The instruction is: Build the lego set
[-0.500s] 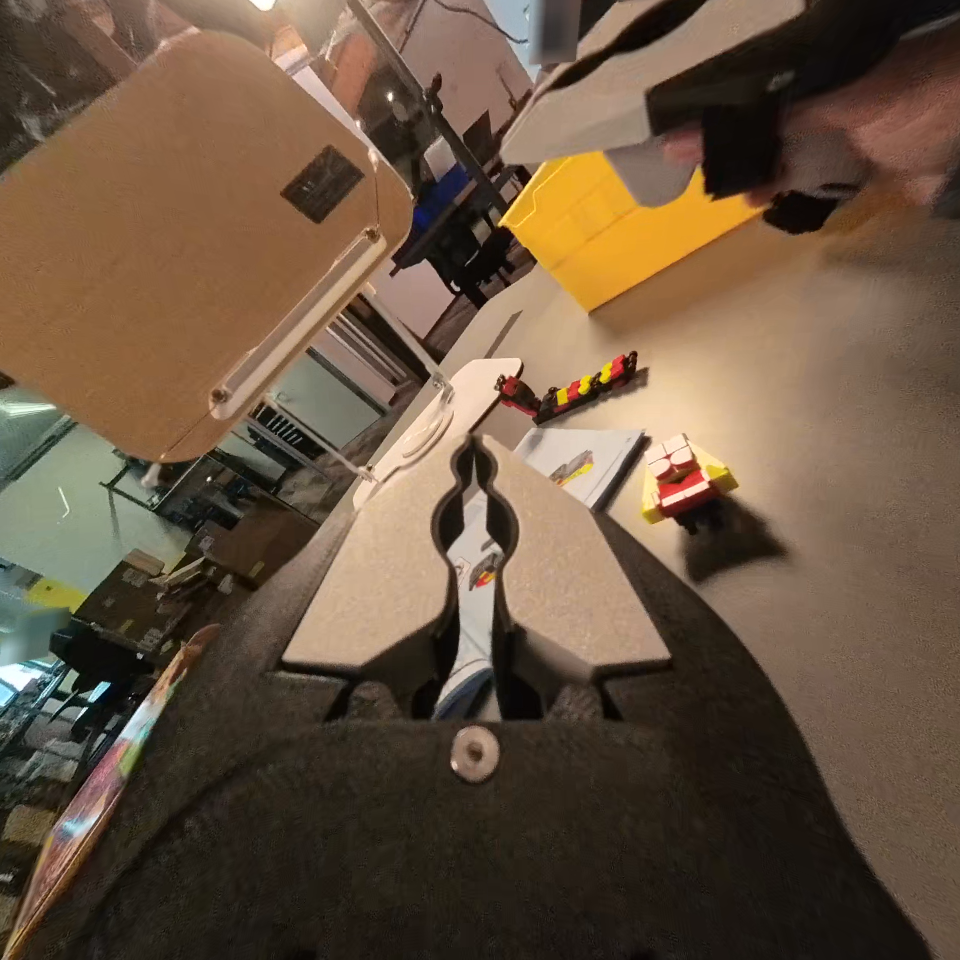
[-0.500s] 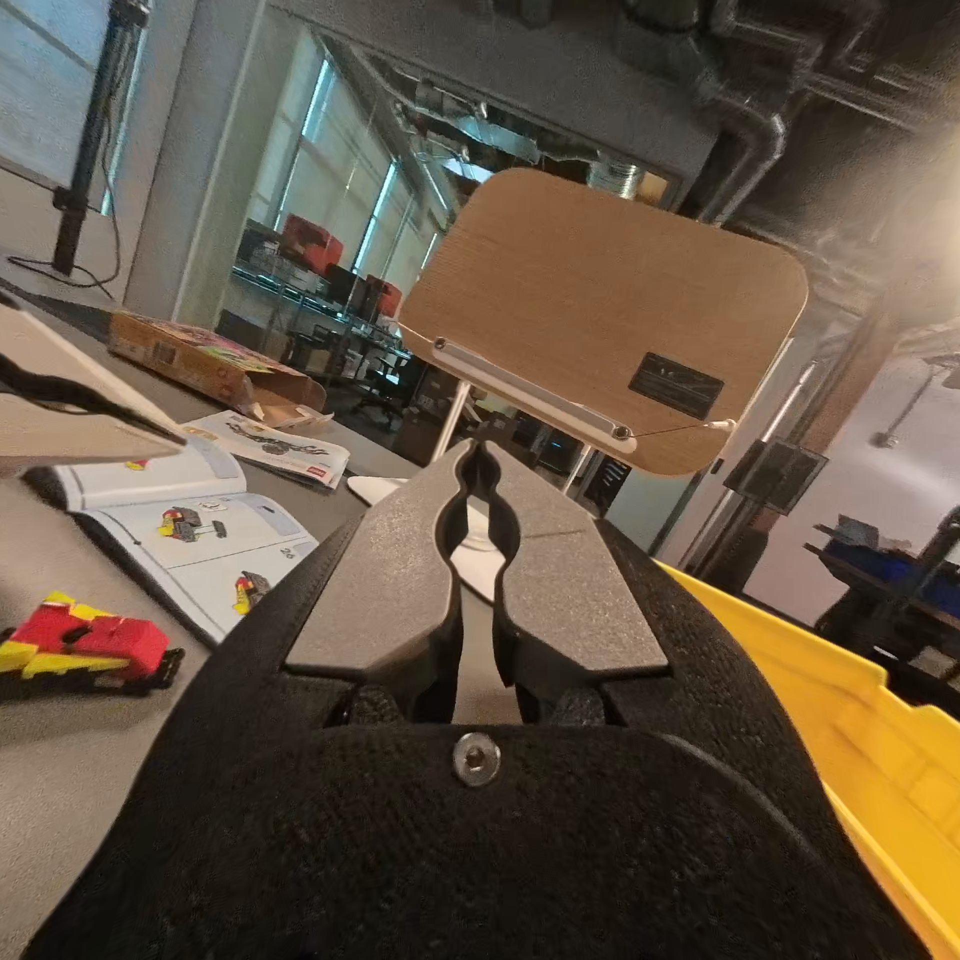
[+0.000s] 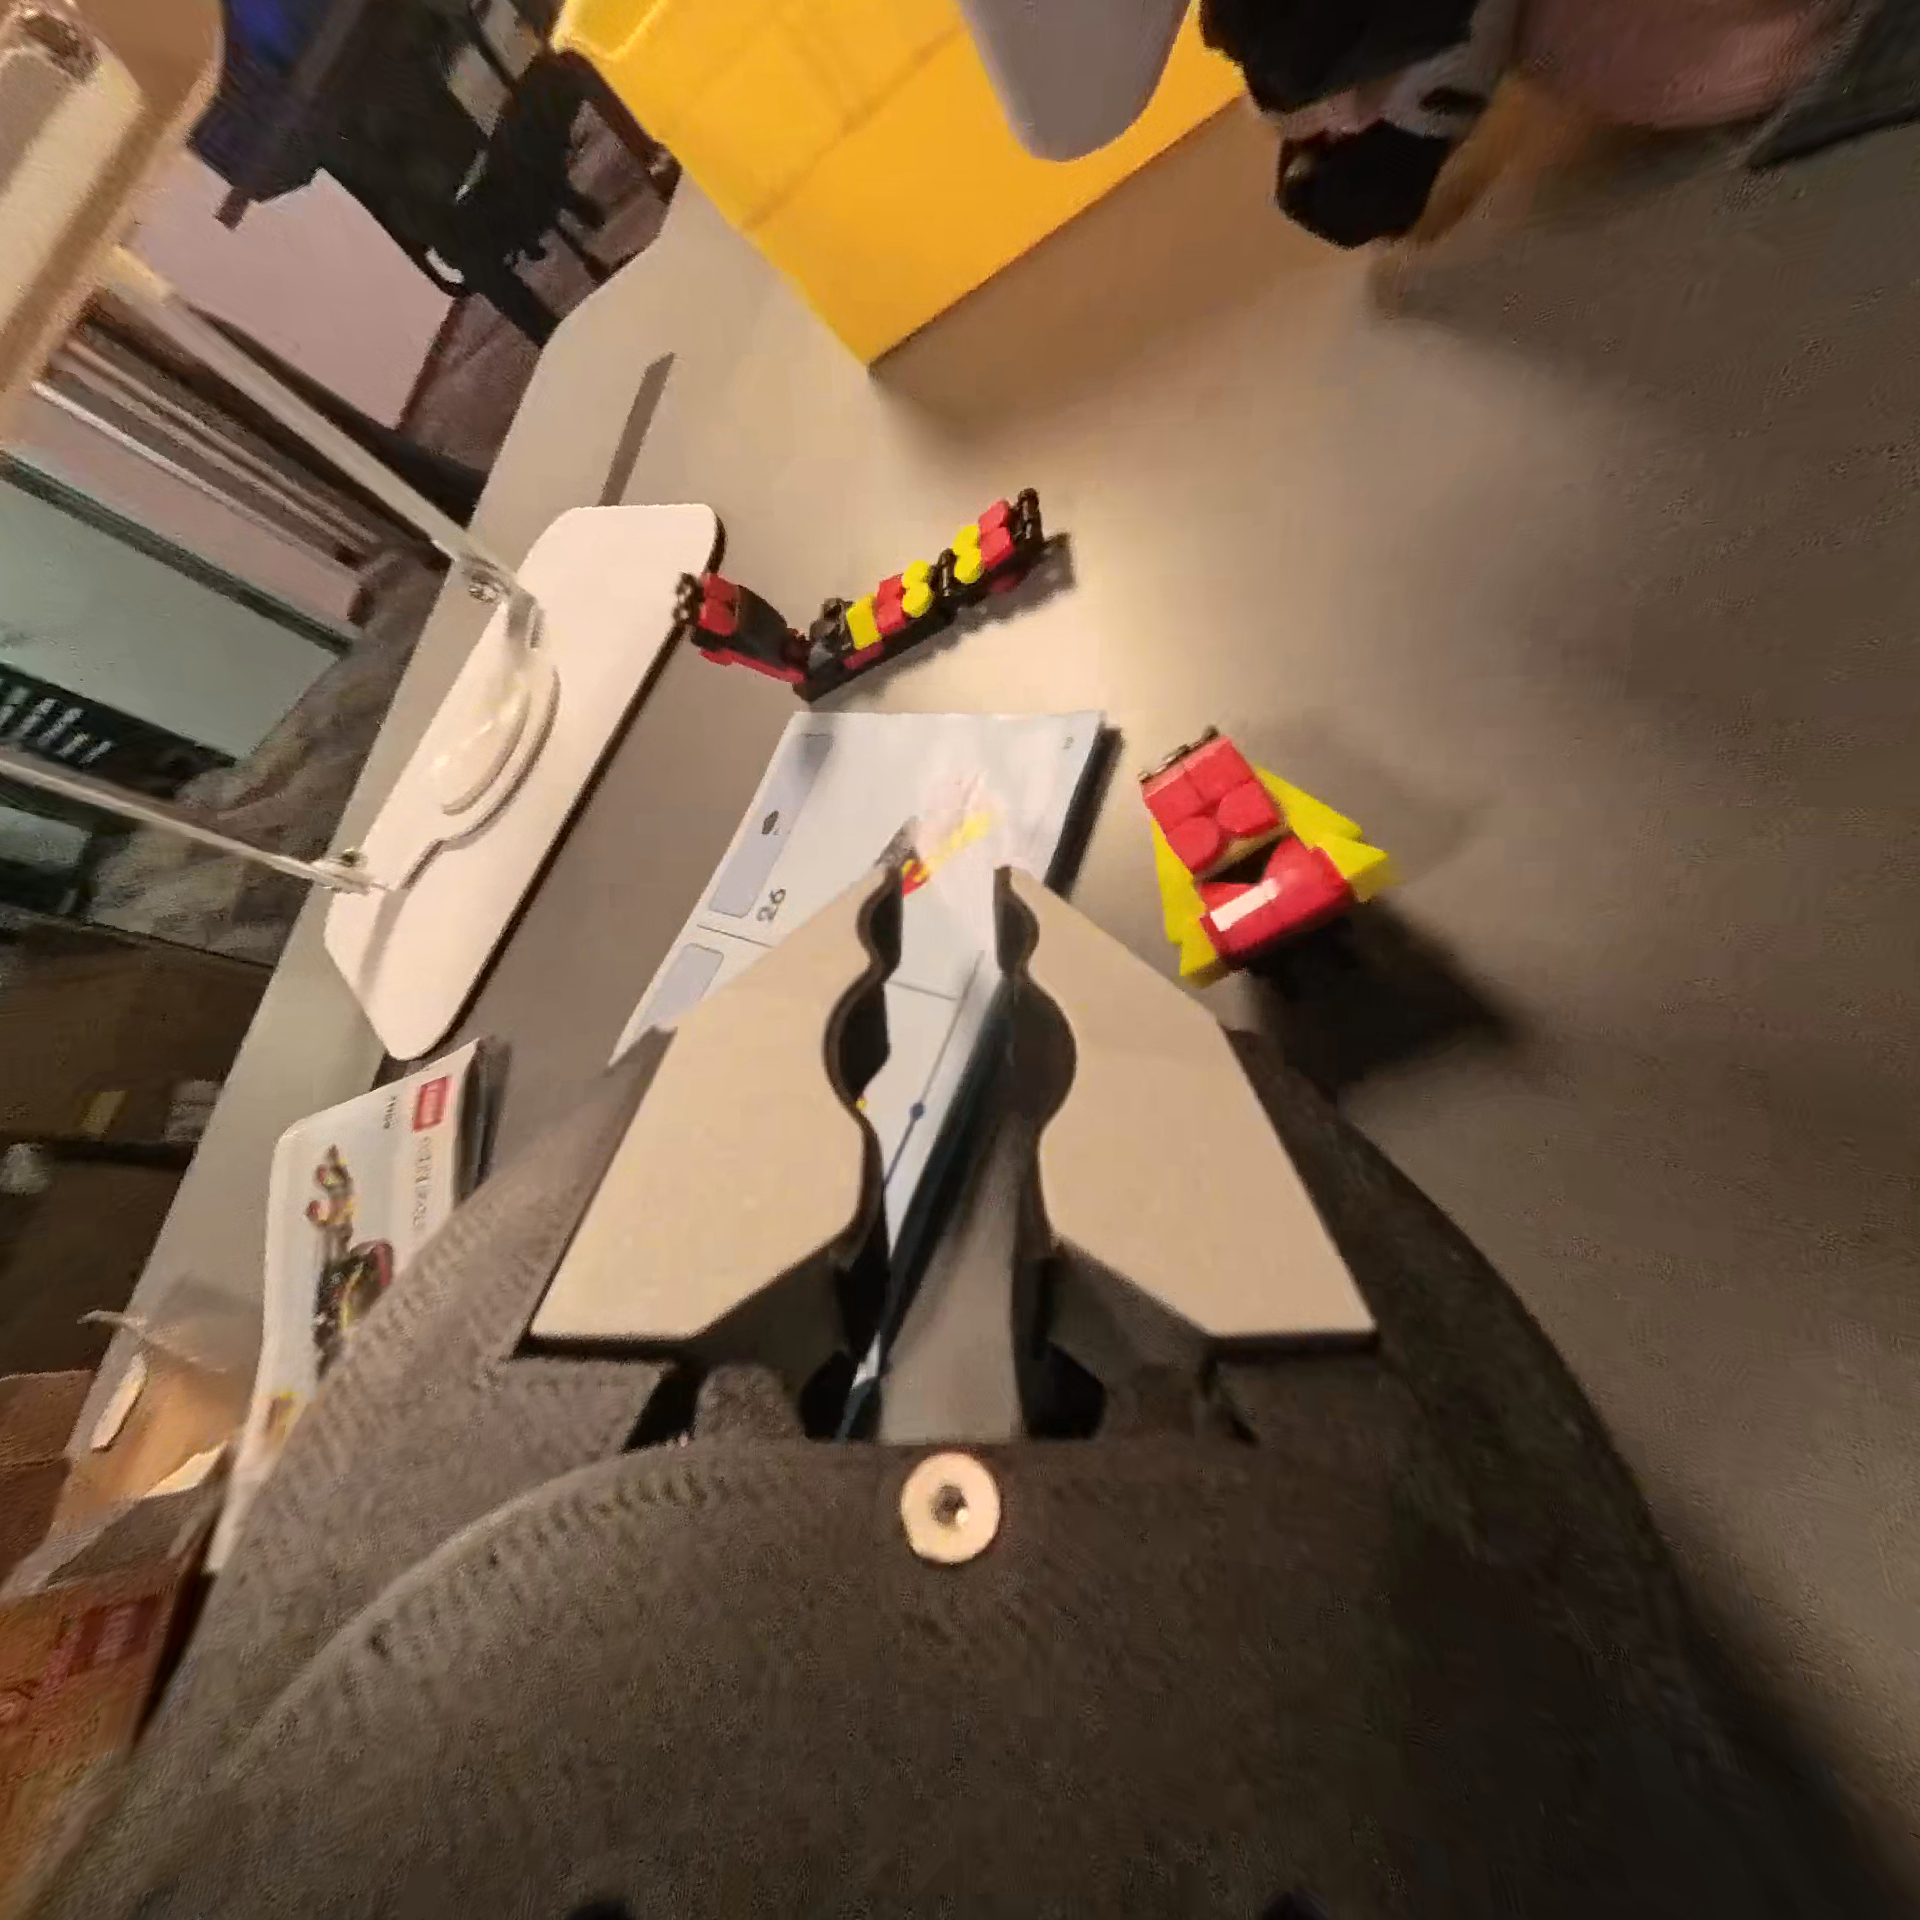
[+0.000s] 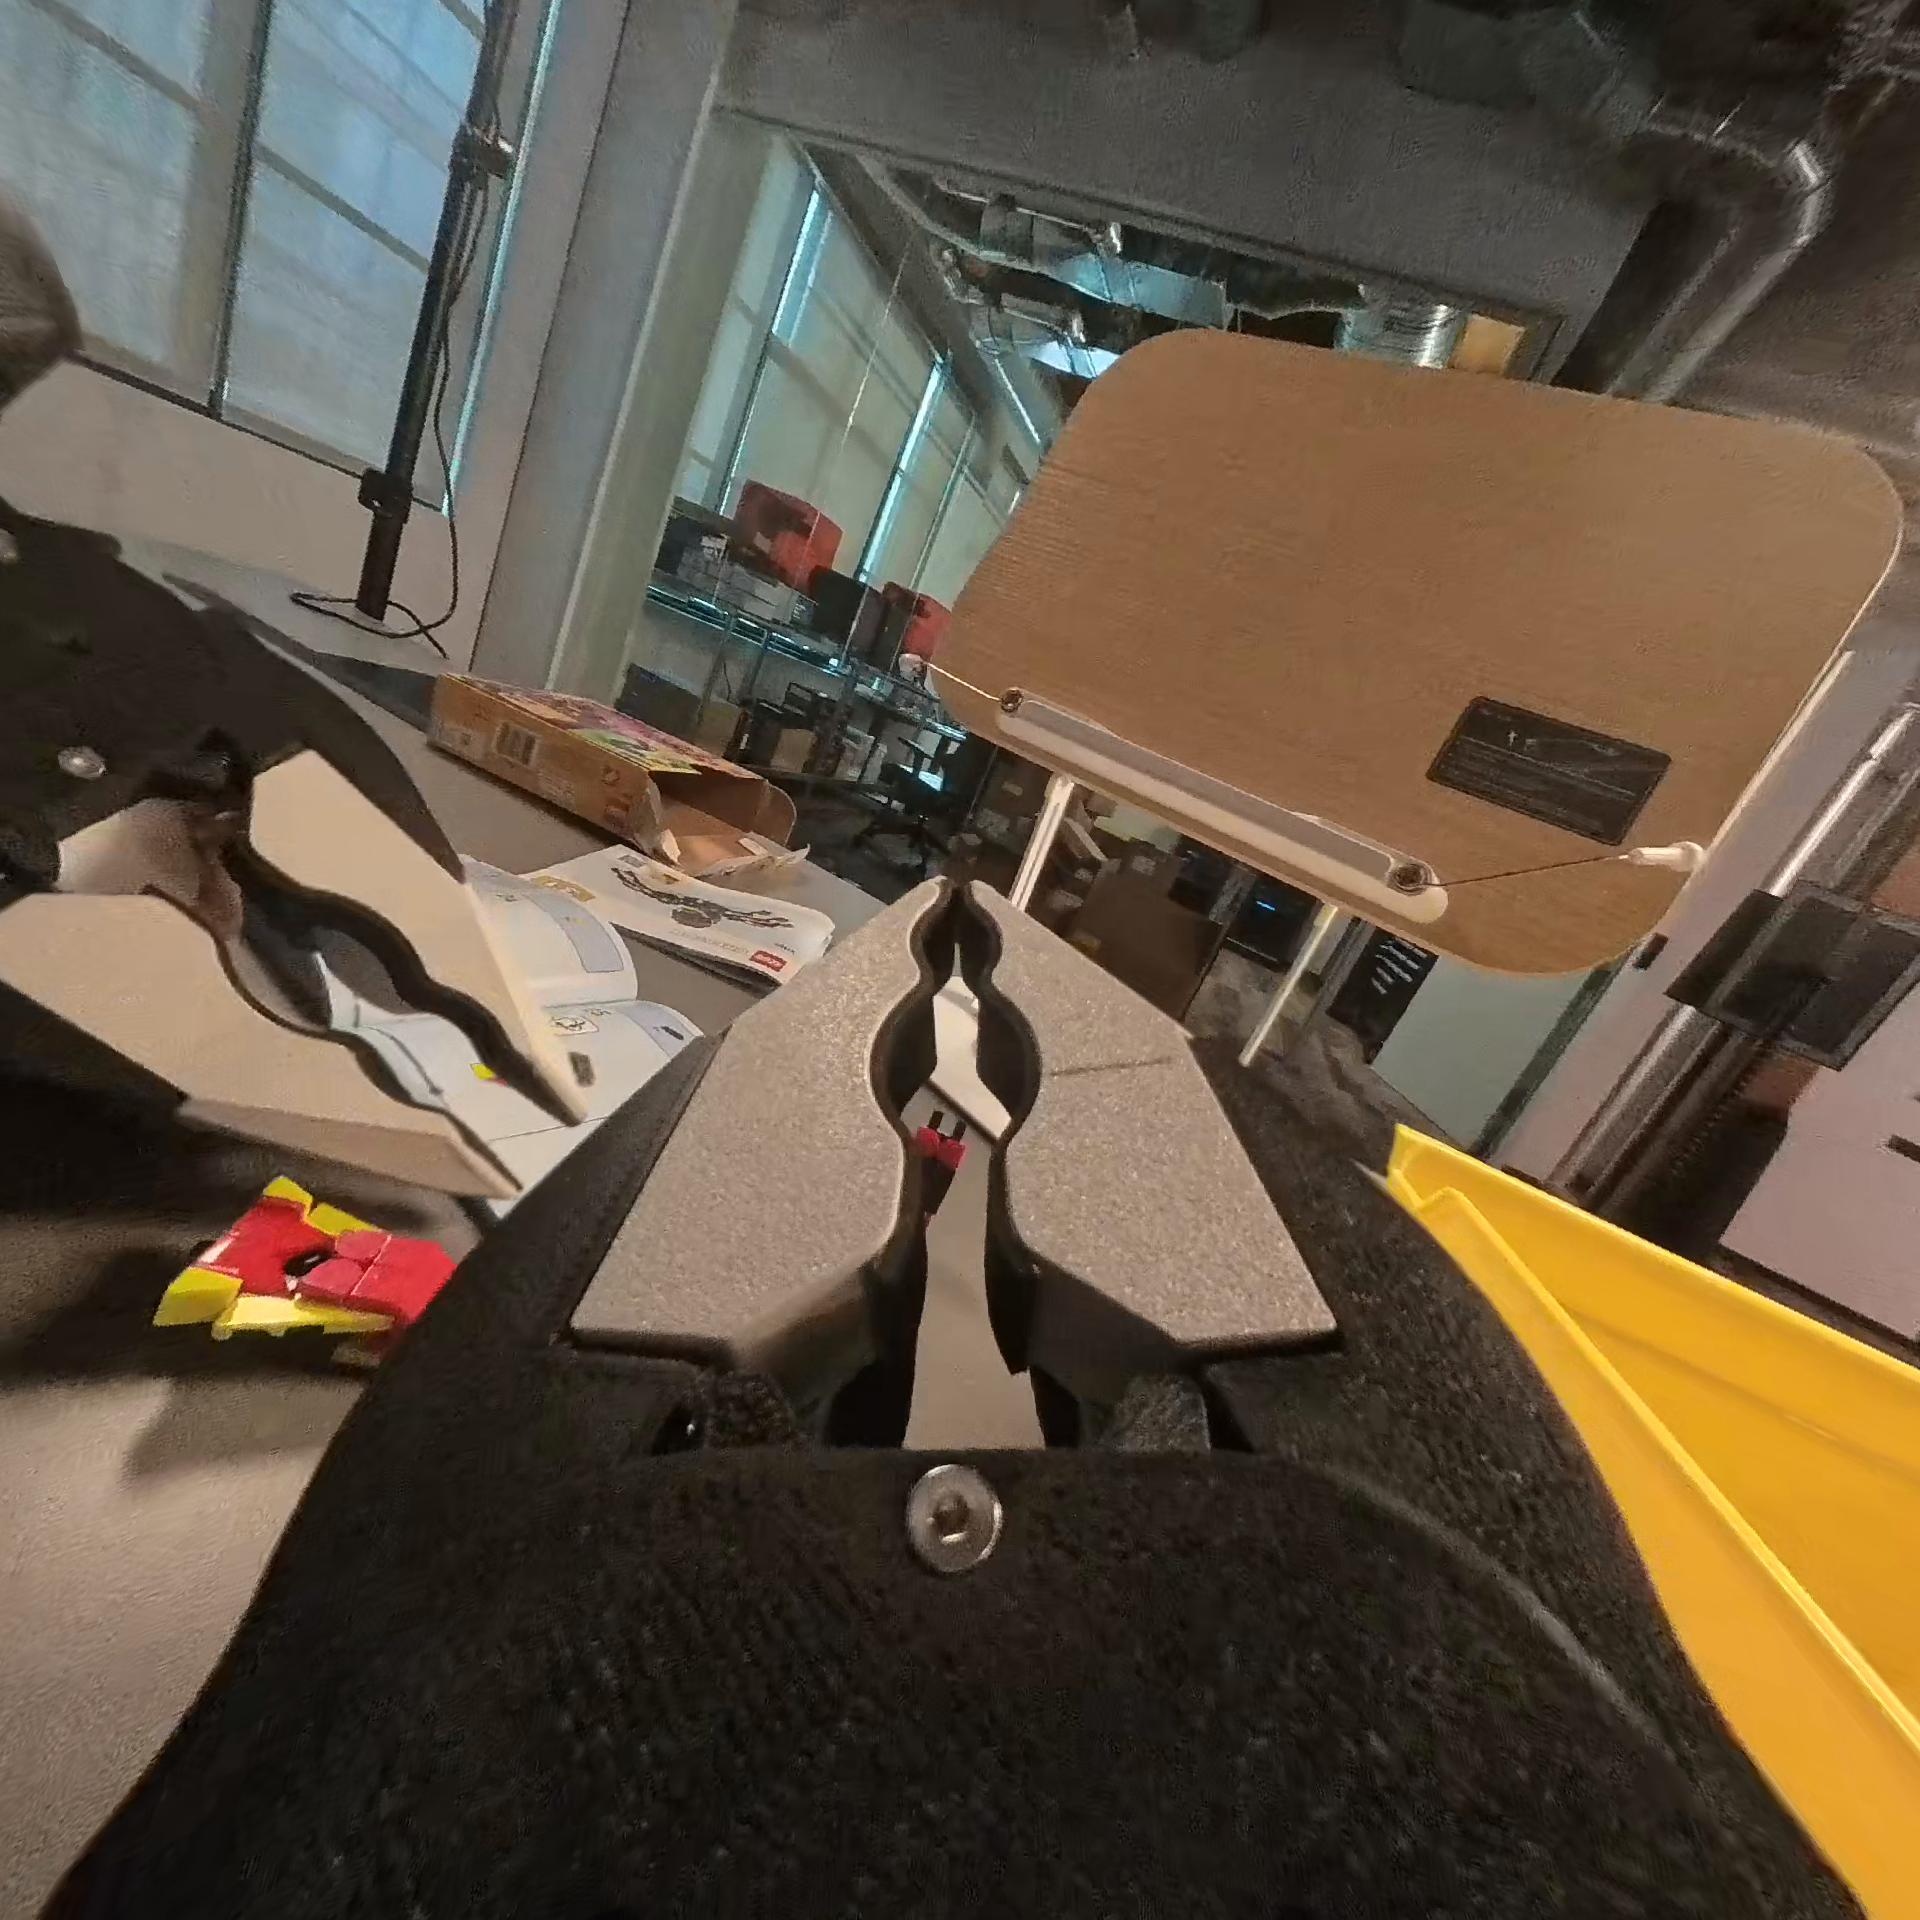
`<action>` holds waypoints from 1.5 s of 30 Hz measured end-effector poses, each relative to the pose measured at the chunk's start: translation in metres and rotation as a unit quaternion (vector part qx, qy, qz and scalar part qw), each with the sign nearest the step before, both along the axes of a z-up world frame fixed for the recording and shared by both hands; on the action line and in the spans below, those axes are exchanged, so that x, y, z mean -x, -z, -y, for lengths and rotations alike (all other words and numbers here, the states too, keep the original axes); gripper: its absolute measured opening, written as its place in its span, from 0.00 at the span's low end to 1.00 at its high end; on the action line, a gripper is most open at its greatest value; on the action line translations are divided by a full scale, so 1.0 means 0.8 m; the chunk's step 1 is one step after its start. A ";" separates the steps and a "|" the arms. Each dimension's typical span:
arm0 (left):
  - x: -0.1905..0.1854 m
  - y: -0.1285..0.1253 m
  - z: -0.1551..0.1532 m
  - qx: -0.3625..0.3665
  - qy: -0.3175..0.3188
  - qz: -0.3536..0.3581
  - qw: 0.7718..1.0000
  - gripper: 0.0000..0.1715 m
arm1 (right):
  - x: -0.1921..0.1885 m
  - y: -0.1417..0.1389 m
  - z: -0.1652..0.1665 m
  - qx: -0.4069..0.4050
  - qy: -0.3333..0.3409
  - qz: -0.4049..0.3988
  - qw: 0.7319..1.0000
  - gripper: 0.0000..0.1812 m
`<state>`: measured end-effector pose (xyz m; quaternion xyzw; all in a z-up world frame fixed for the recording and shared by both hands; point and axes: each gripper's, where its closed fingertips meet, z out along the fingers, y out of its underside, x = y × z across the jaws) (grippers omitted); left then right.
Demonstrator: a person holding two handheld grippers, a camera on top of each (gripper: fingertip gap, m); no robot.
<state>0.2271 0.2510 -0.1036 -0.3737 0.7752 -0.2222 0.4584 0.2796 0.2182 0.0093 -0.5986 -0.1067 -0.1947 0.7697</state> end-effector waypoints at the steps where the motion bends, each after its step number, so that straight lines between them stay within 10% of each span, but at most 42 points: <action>1: 0.001 0.000 0.002 0.020 0.009 -0.008 1.000 0.11 | -0.001 0.000 0.000 0.000 0.000 -0.004 1.000 0.00; 10: 0.004 0.013 0.008 0.171 0.035 -0.107 0.979 0.19 | -0.004 0.002 -0.001 0.005 0.002 -0.015 1.000 0.00; 24: 0.001 0.018 -0.002 0.191 0.002 -0.123 0.974 0.00 | -0.010 0.006 -0.002 0.012 0.010 -0.027 1.000 0.00; 40: -0.003 -0.009 -0.015 0.231 -0.013 -0.056 0.971 0.00 | -0.020 0.013 -0.002 0.029 0.047 -0.013 0.998 0.00; 45: -0.002 0.004 -0.008 0.159 -0.007 -0.069 0.985 0.23 | -0.019 0.014 -0.003 0.031 0.044 -0.012 0.998 0.00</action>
